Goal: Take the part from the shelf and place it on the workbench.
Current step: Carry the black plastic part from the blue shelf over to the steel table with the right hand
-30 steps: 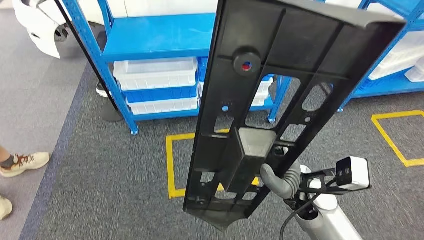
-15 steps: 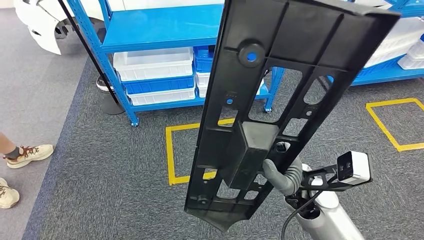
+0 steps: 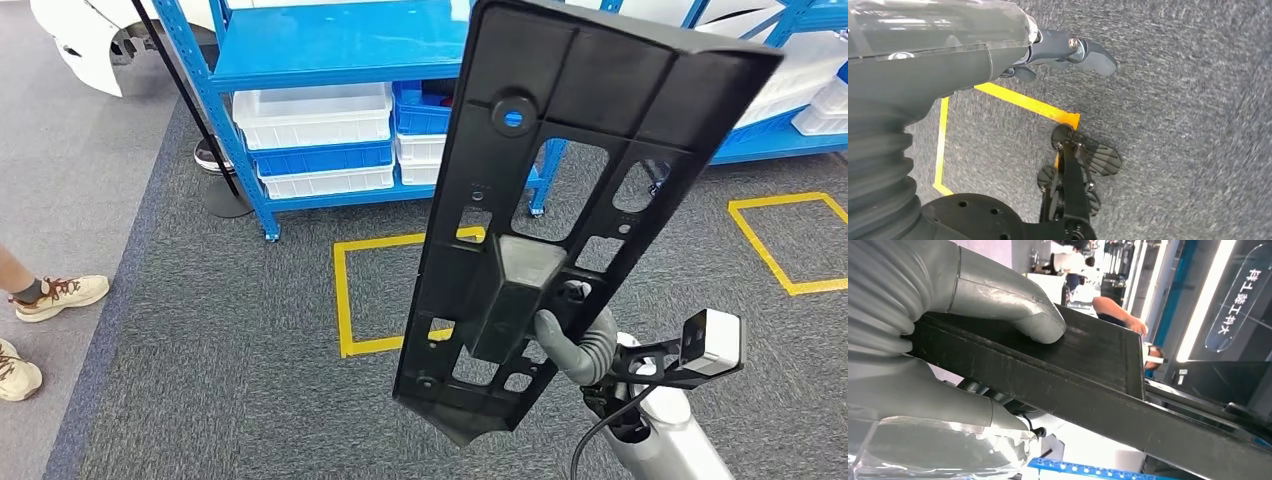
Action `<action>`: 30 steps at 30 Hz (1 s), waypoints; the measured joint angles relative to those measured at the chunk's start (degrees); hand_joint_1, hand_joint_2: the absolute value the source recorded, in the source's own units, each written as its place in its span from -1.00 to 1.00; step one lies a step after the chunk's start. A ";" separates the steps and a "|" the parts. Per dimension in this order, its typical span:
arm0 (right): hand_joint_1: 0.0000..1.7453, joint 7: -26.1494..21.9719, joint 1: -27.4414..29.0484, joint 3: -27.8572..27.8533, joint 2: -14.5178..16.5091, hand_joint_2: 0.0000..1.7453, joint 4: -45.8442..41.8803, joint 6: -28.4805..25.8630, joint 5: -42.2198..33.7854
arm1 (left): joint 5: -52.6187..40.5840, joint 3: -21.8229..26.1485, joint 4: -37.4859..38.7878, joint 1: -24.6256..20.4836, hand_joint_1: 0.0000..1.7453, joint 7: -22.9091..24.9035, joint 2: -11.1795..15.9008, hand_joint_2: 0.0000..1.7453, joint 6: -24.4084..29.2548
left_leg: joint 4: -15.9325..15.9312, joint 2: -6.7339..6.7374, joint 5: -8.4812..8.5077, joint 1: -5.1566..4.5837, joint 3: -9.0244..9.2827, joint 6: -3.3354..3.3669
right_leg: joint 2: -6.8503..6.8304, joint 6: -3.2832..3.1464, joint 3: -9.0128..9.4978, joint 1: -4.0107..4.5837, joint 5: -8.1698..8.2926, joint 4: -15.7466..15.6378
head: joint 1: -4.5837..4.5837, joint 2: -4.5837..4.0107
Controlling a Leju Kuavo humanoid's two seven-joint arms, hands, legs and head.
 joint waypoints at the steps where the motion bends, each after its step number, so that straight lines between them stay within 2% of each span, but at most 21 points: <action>1: 1.00 0.01 0.01 -0.32 -0.15 1.00 0.03 -0.01 0.02 | 0.03 0.17 0.00 -0.02 -1.00 -0.04 -0.02 1.00 0.00 | -0.19 0.04 0.25 0.06 -0.11 0.35 | 0.13 0.18 -1.21 -0.05 -1.60 2.54 | 0.01 0.00; 3: 1.00 0.02 0.12 -0.75 -0.29 1.00 0.25 -0.02 0.08 | 0.05 0.40 0.00 -0.04 -1.00 -0.11 -0.04 1.00 0.00 | -0.15 0.06 0.51 -0.06 -0.56 0.74 | 0.27 0.38 -4.94 -0.15 -5.43 10.31 | 0.01 0.00; 4: 1.00 0.03 0.21 -0.87 -0.33 1.00 0.41 -0.02 0.12 | 0.07 0.45 0.00 -0.01 -1.00 -0.14 -0.04 1.00 0.00 | -0.07 0.06 0.58 -0.13 -0.76 0.80 | 0.28 0.46 -6.49 -0.20 -6.46 13.55 | 0.01 0.00; 5: 1.00 0.04 0.29 -0.93 -0.37 1.00 0.59 -0.02 0.16 | 0.08 0.48 0.00 0.05 -1.00 -0.15 -0.04 1.00 0.00 | 0.03 0.05 0.63 -0.18 -0.91 0.81 | 0.28 0.48 -7.12 -0.24 -6.37 14.90 | 0.01 0.00; 6: 1.00 0.05 0.34 -0.97 -0.39 1.00 0.72 -0.02 0.20 | 0.09 0.49 0.00 0.09 -1.00 -0.16 -0.04 1.00 0.00 | 0.15 0.03 0.65 -0.20 -0.98 0.78 | 0.28 0.43 -6.58 -0.29 -5.17 13.87 | 0.01 0.00; 8: 1.00 0.07 0.34 -1.08 -0.44 1.00 0.85 -0.01 0.33 | 0.08 0.51 0.00 0.10 -1.00 -0.19 -0.07 1.00 -0.01 | 0.42 0.16 0.61 -0.25 -0.99 0.63 | -0.54 0.05 -2.77 -0.27 -1.27 6.34 | 0.01 0.00; 10: 1.00 0.31 0.21 -1.28 -0.50 1.00 0.87 0.05 0.78 | 0.09 0.55 0.00 0.11 -1.00 -0.28 -0.13 1.00 -0.02 | 0.80 0.42 0.51 -0.53 -1.12 0.20 | -1.83 -0.50 0.12 0.08 0.88 0.00 | 0.01 0.00; 11: 1.00 0.53 0.15 -1.39 -0.53 1.00 0.89 0.08 1.12 | 0.12 0.59 0.00 0.18 -1.00 -0.34 -0.15 1.00 -0.03 | 0.89 0.62 0.48 -0.66 -1.20 -0.09 | -2.17 -0.76 0.44 0.26 1.01 -1.07 | 0.01 0.00; 13: 1.00 1.01 0.09 -1.59 -0.53 1.00 0.96 0.09 1.90 | 0.18 0.74 0.00 0.29 -1.00 -0.44 -0.20 1.00 -0.02 | 0.88 1.32 0.48 -0.75 -1.27 -0.73 | -1.32 -1.29 0.18 0.30 1.28 -1.25 | 0.00 0.00; 15: 1.00 1.30 -0.03 -1.68 -0.53 1.00 1.05 0.19 2.49 | 0.19 0.85 0.00 0.27 -1.00 -0.53 -0.30 1.00 0.01 | 2.35 1.31 -0.80 -0.66 -1.84 -1.36 | -0.52 -1.97 0.07 0.01 1.75 -1.57 | -0.01 0.00; 16: 1.00 1.35 -0.10 -1.72 -0.53 1.00 1.10 0.30 2.66 | 0.17 0.87 0.00 0.24 -1.00 -0.59 -0.36 1.00 0.03 | 4.69 1.02 -2.38 -0.58 -2.80 -1.65 | -0.18 -2.26 0.02 -0.16 1.97 -1.73 | 0.00 0.00; 18: 1.00 1.25 -0.17 -1.80 -0.53 1.00 1.24 0.57 2.83 | 0.07 0.91 0.00 0.29 -1.00 -0.74 -0.46 1.00 0.04 | 12.08 0.47 -6.39 -0.34 -5.94 -2.04 | 0.55 -2.55 -0.27 -0.16 2.16 -1.71 | -0.01 0.00; 19: 1.00 1.10 -0.16 -1.88 -0.53 1.00 1.30 0.66 2.92 | -0.06 0.95 0.00 0.36 -1.00 -0.83 -0.47 1.00 0.01 | 15.56 0.41 -7.74 -0.26 -7.45 -2.19 | 1.01 -2.58 -0.42 -0.13 2.23 -1.67 | -0.01 0.00; 20: 1.00 0.91 -0.12 -1.99 -0.53 1.00 1.34 0.71 3.03 | -0.19 1.00 0.00 0.44 -1.00 -0.92 -0.46 1.00 -0.05 | 17.38 0.39 -8.02 -0.22 -8.20 -2.27 | 1.49 -2.58 -0.53 -0.11 2.28 -1.60 | -0.01 0.00; 21: 1.00 0.70 -0.05 -2.20 -0.53 1.00 1.31 0.72 3.28 | -0.34 1.08 0.00 0.49 -1.00 -1.01 -0.46 1.00 -0.14 | 17.04 0.35 -7.16 -0.17 -7.92 -2.28 | 2.02 -2.53 -0.60 -0.11 2.31 -1.51 | -0.01 0.00; 22: 1.00 0.47 0.06 -2.50 -0.53 1.00 1.17 0.66 3.76 | -0.55 1.16 0.00 0.52 -1.00 -1.05 -0.45 1.00 -0.29 | 14.54 0.16 -5.40 -0.13 -6.62 -2.22 | 2.57 -2.44 -0.62 -0.11 2.32 -1.39 | -0.01 0.00; 24: 1.00 -0.21 0.60 -3.37 -0.55 1.00 0.15 0.43 5.68 | -0.97 1.34 0.00 0.54 -1.00 -1.03 -0.40 1.00 -0.61 | 6.66 -1.70 -1.82 -0.01 -2.68 -1.85 | 3.53 -2.12 -0.75 -0.06 2.26 -1.04 | -0.01 0.00; 25: 1.00 -0.64 1.07 -3.87 -0.57 1.00 -0.88 0.26 7.01 | -1.16 1.45 0.00 0.54 -1.00 -0.89 -0.36 1.00 -0.70 | 3.73 -2.66 -1.02 0.02 -1.28 -1.66 | 4.00 -1.82 -0.98 -0.06 2.27 -0.86 | -0.01 0.00; 27: 1.00 -1.65 2.23 -4.77 -0.61 1.00 -3.40 -0.24 10.00 | -1.24 1.70 0.00 0.56 -1.00 -0.58 -0.29 1.00 -0.63 | 1.53 -3.42 -1.08 -0.09 -0.34 -1.33 | 4.88 -1.11 -1.52 -0.19 2.47 -0.70 | 0.00 0.00; 29: 1.00 -2.58 3.44 -5.20 -0.65 1.00 -5.89 -1.17 12.93 | -1.13 1.88 0.00 0.52 -1.00 -0.45 -0.27 1.00 -0.40 | 1.04 -2.38 -0.82 -0.04 -0.26 -0.74 | 5.40 -0.40 -1.78 -0.36 2.64 -0.70 | 0.01 0.00; 30: 1.00 -3.04 3.89 -5.26 -0.73 1.00 -7.13 -1.89 14.32 | -1.10 1.93 0.00 0.48 -1.00 -0.46 -0.28 1.00 -0.30 | 0.75 -1.79 -0.63 0.07 -0.17 -0.35 | 4.77 -0.10 -2.11 -0.33 2.11 -0.04 | 0.01 0.00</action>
